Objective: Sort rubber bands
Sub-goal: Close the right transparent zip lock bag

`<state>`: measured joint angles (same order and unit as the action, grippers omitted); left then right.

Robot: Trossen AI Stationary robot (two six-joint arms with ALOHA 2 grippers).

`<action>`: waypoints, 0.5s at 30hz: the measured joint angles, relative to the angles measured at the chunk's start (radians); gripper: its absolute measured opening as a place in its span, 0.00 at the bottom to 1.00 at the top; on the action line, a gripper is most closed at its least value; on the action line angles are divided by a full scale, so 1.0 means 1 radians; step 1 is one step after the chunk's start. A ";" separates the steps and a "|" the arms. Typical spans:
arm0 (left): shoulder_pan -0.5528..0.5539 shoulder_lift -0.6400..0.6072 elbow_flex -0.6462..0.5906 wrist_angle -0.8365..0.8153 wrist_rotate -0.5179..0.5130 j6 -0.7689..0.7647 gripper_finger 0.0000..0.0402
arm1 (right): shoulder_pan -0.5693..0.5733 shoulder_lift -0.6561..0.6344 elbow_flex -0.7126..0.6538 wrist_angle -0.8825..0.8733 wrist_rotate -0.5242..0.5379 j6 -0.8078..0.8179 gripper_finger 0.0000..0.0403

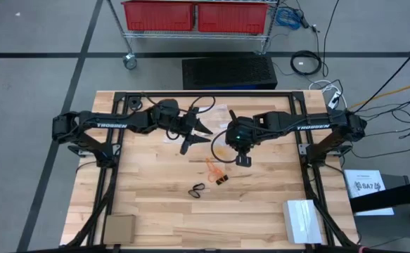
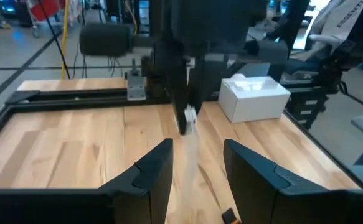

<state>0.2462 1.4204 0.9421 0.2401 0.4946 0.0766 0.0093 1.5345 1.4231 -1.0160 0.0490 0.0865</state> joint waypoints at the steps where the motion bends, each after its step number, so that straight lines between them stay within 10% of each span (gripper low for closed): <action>1: 0.000 0.000 0.008 -0.008 0.000 0.000 0.37 | 0.000 0.000 0.000 0.001 0.000 -0.001 0.00; 15: -0.025 0.137 0.106 -0.061 -0.013 -0.018 0.37 | 0.000 0.000 0.000 0.010 0.001 -0.005 0.00</action>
<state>0.2209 1.5573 1.0476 0.1788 0.4820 0.0589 0.0093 1.5345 1.4231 -1.0057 0.0497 0.0811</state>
